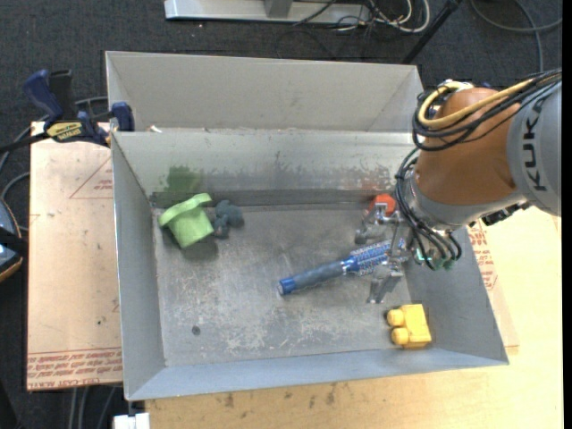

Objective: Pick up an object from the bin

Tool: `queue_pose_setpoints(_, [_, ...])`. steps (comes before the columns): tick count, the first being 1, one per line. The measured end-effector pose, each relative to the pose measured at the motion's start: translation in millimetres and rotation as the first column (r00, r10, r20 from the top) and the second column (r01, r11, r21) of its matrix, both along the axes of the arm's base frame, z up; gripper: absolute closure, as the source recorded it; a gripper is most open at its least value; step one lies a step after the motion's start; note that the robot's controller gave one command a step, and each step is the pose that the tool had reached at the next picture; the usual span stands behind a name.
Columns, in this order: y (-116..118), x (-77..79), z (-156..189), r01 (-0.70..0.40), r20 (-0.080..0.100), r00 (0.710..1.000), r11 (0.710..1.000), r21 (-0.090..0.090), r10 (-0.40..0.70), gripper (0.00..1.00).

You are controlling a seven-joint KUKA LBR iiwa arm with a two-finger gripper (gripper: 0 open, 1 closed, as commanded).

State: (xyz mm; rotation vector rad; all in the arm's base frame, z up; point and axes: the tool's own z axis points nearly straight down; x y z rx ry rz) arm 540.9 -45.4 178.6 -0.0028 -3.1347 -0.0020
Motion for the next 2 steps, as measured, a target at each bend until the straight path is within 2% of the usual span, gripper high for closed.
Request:
queue_pose_setpoints(1, [-53.4,46.9,-106.7,-0.03,0.012,0.999,1.0,0.001,0.03,0.0])
queue_pose_setpoints(2, [-53.0,48.8,-103.8,-0.03,0.011,0.999,1.0,0.0,0.03,0.0])
